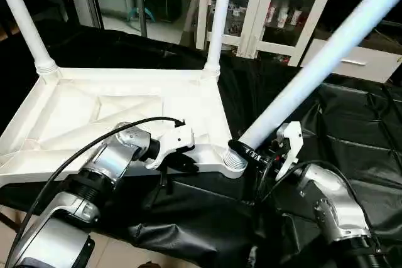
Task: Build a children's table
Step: Insert table leg to table base
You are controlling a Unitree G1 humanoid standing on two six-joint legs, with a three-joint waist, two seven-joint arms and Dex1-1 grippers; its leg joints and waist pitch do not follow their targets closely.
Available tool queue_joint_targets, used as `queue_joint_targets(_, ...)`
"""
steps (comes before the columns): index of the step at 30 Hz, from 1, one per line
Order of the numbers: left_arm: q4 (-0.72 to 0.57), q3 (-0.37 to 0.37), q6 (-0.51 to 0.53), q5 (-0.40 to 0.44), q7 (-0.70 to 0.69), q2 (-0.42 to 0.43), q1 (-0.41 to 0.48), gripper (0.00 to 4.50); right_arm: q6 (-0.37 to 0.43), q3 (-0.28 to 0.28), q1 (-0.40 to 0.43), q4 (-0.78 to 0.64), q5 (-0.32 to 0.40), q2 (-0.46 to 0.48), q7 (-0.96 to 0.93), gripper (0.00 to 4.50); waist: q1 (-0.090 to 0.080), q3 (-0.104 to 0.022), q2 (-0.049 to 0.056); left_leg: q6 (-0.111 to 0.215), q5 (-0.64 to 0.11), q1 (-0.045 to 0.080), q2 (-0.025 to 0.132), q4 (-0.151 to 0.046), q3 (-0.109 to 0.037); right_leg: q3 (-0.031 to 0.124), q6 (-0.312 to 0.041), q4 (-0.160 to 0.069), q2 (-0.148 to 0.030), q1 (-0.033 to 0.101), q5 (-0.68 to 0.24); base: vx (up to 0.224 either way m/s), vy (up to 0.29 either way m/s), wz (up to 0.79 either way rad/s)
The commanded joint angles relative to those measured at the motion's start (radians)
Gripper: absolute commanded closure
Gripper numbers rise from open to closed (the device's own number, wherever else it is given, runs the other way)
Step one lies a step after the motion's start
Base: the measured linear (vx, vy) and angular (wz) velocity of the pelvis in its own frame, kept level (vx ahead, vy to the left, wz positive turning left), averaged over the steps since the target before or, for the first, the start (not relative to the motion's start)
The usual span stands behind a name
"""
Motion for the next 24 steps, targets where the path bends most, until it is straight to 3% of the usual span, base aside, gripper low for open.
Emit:
queue_joint_targets(1,0.033,-0.016,0.006,0.014,0.019,-0.007,0.015,4.5,0.058,0.066,0.044,0.033,-0.071,-0.033,0.014,2.62,-0.008,-0.035,0.01,-0.022,-0.483,0.01,0.022,-0.084,-0.011,0.035,-0.11,-0.094,-0.052,0.023,-0.475,0.0,0.0,0.0)
queue_joint_targets(6,0.03,-0.018,0.008,0.016,0.021,-0.011,0.015,4.5,0.116,0.135,0.049,-0.015,-0.117,-0.081,0.034,2.62,-0.007,-0.034,0.005,-0.016,-0.48,0.014,0.023,-0.084,-0.009,0.037,-0.1,-0.097,-0.053,0.02,-0.499,0.0,0.0,0.0)
queue_joint_targets(12,0.015,-0.018,0.016,0.013,0.022,-0.011,0.026,4.5,0.137,0.155,0.063,-0.049,-0.118,-0.096,0.049,2.62,-0.008,-0.036,0.001,-0.015,-0.46,0.01,0.026,-0.087,-0.008,0.038,-0.115,-0.091,-0.053,0.024,-0.435,0.0,0.0,0.0)
queue_joint_targets(13,0.01,-0.017,0.019,0.012,0.022,-0.009,0.03,4.5,0.157,0.167,0.067,-0.066,-0.115,-0.108,0.06,2.62,-0.008,-0.035,-0.005,-0.013,-0.457,0.008,0.025,-0.087,-0.007,0.038,-0.112,-0.091,-0.052,0.027,-0.439,0.0,0.0,0.0)
queue_joint_targets(22,-0.014,-0.026,0.037,0.013,0.01,0.0,0.049,4.5,0.28,0.231,0.034,-0.105,-0.094,-0.154,0.136,2.62,-0.007,-0.036,0.009,-0.02,-0.459,0.013,0.026,-0.09,-0.007,0.039,-0.119,-0.092,-0.053,0.029,-0.418,0.0,0.0,0.0)
queue_joint_targets(24,-0.015,-0.027,0.038,0.013,0.01,0.0,0.05,4.5,0.289,0.231,0.025,-0.1,-0.09,-0.155,0.142,2.62,-0.007,-0.038,0.007,-0.02,-0.454,0.015,0.027,-0.089,-0.007,0.039,-0.119,-0.092,-0.054,0.03,-0.416,0.0,0.0,0.0)
